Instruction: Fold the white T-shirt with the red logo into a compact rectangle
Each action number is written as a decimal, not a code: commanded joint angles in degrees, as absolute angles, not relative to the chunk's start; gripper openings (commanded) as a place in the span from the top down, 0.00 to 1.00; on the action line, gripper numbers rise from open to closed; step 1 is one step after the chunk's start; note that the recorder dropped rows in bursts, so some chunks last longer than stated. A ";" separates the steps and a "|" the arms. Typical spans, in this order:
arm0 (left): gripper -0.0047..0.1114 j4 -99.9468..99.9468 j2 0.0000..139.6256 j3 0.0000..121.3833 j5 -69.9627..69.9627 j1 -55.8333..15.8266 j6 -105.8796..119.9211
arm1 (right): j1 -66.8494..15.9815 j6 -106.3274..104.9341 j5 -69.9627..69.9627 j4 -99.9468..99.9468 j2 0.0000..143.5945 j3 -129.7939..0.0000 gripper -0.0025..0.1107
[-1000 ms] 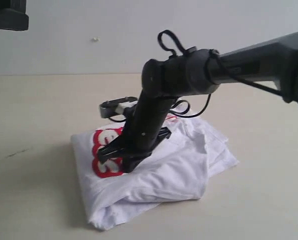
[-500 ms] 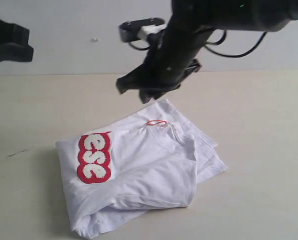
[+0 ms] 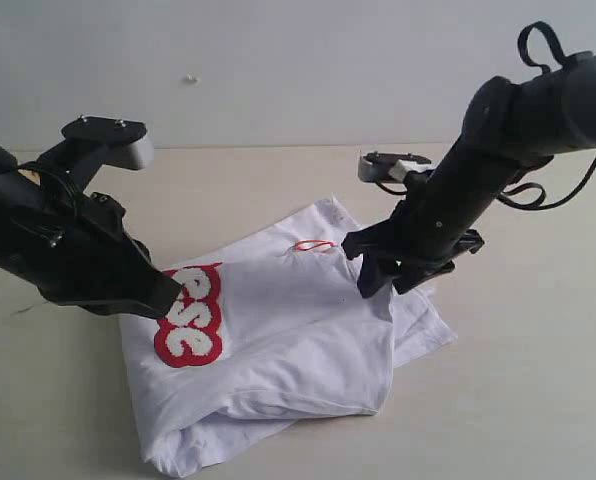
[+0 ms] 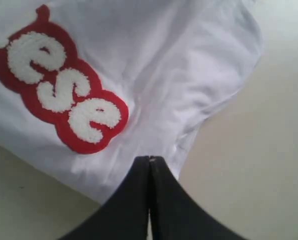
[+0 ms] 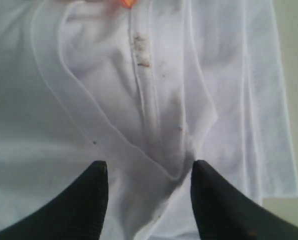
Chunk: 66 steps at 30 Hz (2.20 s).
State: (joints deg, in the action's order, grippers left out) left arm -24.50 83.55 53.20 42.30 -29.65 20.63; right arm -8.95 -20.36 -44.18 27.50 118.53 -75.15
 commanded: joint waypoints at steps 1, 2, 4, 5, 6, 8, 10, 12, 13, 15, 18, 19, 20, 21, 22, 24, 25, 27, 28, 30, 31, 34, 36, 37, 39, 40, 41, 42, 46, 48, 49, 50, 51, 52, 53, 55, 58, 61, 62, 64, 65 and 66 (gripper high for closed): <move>0.96 -24.14 83.00 53.09 42.74 -29.94 20.59 | -8.97 -21.52 -41.37 28.03 120.88 -74.93 0.53; 0.96 -24.24 83.00 53.09 42.61 -29.94 20.59 | -8.97 -21.52 -40.70 27.87 121.18 -74.93 0.53; 0.96 -24.24 83.00 53.30 42.36 -29.94 20.59 | -8.97 -21.52 -40.19 28.52 121.16 -74.93 0.53; 0.96 -24.35 83.00 53.30 42.13 -29.94 20.59 | -9.23 -21.61 -40.19 29.28 121.33 -74.93 0.53; 0.96 -24.35 83.00 53.30 42.13 -29.94 20.59 | -9.36 -22.77 -40.38 30.14 121.38 -74.93 0.53; 0.96 -24.46 83.00 53.30 41.89 -29.94 20.59 | -10.92 -24.14 -41.07 31.42 122.36 -74.93 0.56; 0.96 -24.46 83.00 53.30 41.89 -29.94 20.59 | -11.94 -24.39 -41.07 30.88 123.28 -74.93 0.58; 0.96 -24.46 83.00 53.30 41.89 -29.94 20.59 | -11.95 -24.39 -41.07 30.78 123.28 -74.93 0.59; 0.96 -24.46 83.00 53.30 41.89 -29.94 20.59 | -11.95 -24.39 -41.15 30.78 123.14 -74.93 0.61; 0.96 -24.46 83.00 53.30 41.89 -29.94 20.59 | -11.95 -24.39 -41.15 30.78 122.49 -74.93 0.66; 0.96 -24.61 83.00 53.30 41.89 -29.94 20.59 | -11.95 -25.56 -41.70 31.06 121.28 -74.93 0.90; 0.96 -24.61 83.00 53.30 41.89 -29.94 20.59 | -11.95 -26.25 -42.11 31.18 120.72 -74.93 0.98; 0.96 -24.62 83.00 53.42 41.89 -29.94 20.59 | -11.95 -26.37 -42.67 31.53 120.20 -74.93 0.98; 0.96 -24.88 83.00 53.40 42.53 -29.94 20.59 | -11.95 -27.25 -43.55 32.45 119.40 -74.93 0.98; 0.96 -25.11 83.00 53.40 43.29 -29.94 20.59 | -11.95 -27.85 -43.83 33.53 118.80 -74.93 0.98; 0.96 -26.30 83.12 53.40 45.68 -30.48 22.43 | -11.95 -30.01 -44.06 36.53 117.23 -74.93 0.98; 0.96 -26.73 83.35 53.40 46.45 -31.21 24.16 | -11.95 -30.88 -44.17 37.90 116.50 -74.93 0.98; 0.96 -26.65 84.28 53.40 47.49 -34.70 26.77 | -11.95 -32.18 -44.86 41.02 113.99 -75.83 0.98; 0.96 -25.58 84.78 53.40 47.49 -36.26 26.90 | -11.95 -32.18 -44.95 41.11 113.20 -76.50 0.98; 0.96 -22.93 86.76 52.37 46.72 -40.15 26.90 | -11.95 -31.82 -45.45 40.99 111.30 -78.47 0.98; 0.96 -22.42 88.16 51.76 46.61 -41.76 26.90 | -11.95 -31.82 -45.45 40.99 110.69 -79.46 0.98; 0.96 -19.27 91.99 50.59 44.20 -45.04 26.64 | -11.95 -31.71 -45.45 40.99 109.36 -82.76 0.98; 0.96 -19.05 93.45 50.59 44.07 -45.74 26.64 | -11.95 -31.71 -45.45 40.99 109.24 -84.39 0.98; 0.96 -18.53 94.36 50.59 44.07 -46.30 26.64 | -11.95 -31.62 -45.45 40.09 109.24 -86.32 0.98; 0.96 -18.06 94.65 50.59 44.07 -46.67 26.64 | -11.95 -31.62 -46.60 39.83 109.24 -90.28 0.98; 0.96 -17.81 94.65 50.59 43.96 -46.67 26.56 | -11.95 -31.95 -47.23 39.68 109.24 -91.84 0.98; 0.96 -17.30 94.65 50.59 43.34 -46.67 26.56 | -12.05 -32.97 -47.61 38.61 109.24 -94.37 0.98; 0.96 -16.88 94.65 50.59 41.59 -46.67 25.66 | -12.30 -32.97 -47.69 37.44 109.24 -95.53 0.98; 0.96 -13.18 98.42 50.59 33.06 -46.67 19.18 | -12.62 -32.95 -48.67 35.69 109.59 -96.11 0.98; 0.96 -8.11 100.99 50.59 33.18 -46.67 14.50 | -12.62 -32.95 -48.77 34.68 109.72 -96.11 0.98; 0.96 -4.34 102.44 50.59 32.64 -46.67 10.08 | -12.62 -32.95 -49.01 34.12 109.72 -96.11 0.98; 0.96 -0.81 103.74 50.59 32.19 -46.67 5.95 | -12.62 -32.95 -49.24 33.84 109.72 -96.11 0.98; 0.96 1.91 104.57 50.59 31.82 -46.67 3.03 | -12.62 -32.95 -49.51 33.42 109.72 -96.11 0.98; 0.96 5.17 105.25 50.59 31.71 -46.67 -0.67 | -12.62 -32.95 -49.99 32.46 109.72 -96.11 0.98; 0.96 8.04 105.49 50.59 31.24 -46.67 -4.28 | -12.62 -32.95 -50.38 31.45 109.72 -96.11 0.98; 0.96 12.06 105.53 50.59 30.57 -46.67 -9.70 | -12.62 -32.51 -50.92 29.54 109.72 -96.11 0.98; 0.96 13.28 105.01 50.59 28.93 -46.67 -10.68 | -12.62 -30.27 -50.72 27.00 109.72 -95.93 0.98; 0.96 13.02 104.71 50.59 26.13 -46.67 -11.00 | -12.62 -30.16 -50.99 26.50 109.94 -95.78 0.98; 0.96 13.02 104.65 50.59 24.88 -46.67 -11.25 | -12.62 -29.89 -51.10 26.03 110.20 -95.78 0.98; 0.96 13.14 104.38 50.59 22.23 -46.67 -12.24 | -12.62 -28.75 -51.20 24.71 110.63 -95.78 0.98; 0.96 13.25 104.38 50.59 21.35 -46.67 -12.48 | -12.62 -28.20 -51.20 23.52 110.92 -95.78 0.98; 0.96 13.25 104.51 50.59 20.59 -46.40 -12.48 | -12.62 -27.63 -51.20 22.43 111.16 -95.78 0.98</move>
State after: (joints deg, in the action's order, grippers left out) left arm 12.78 105.06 50.67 23.66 -46.28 -11.29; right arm -12.62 -29.07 -51.22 25.20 110.51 -95.72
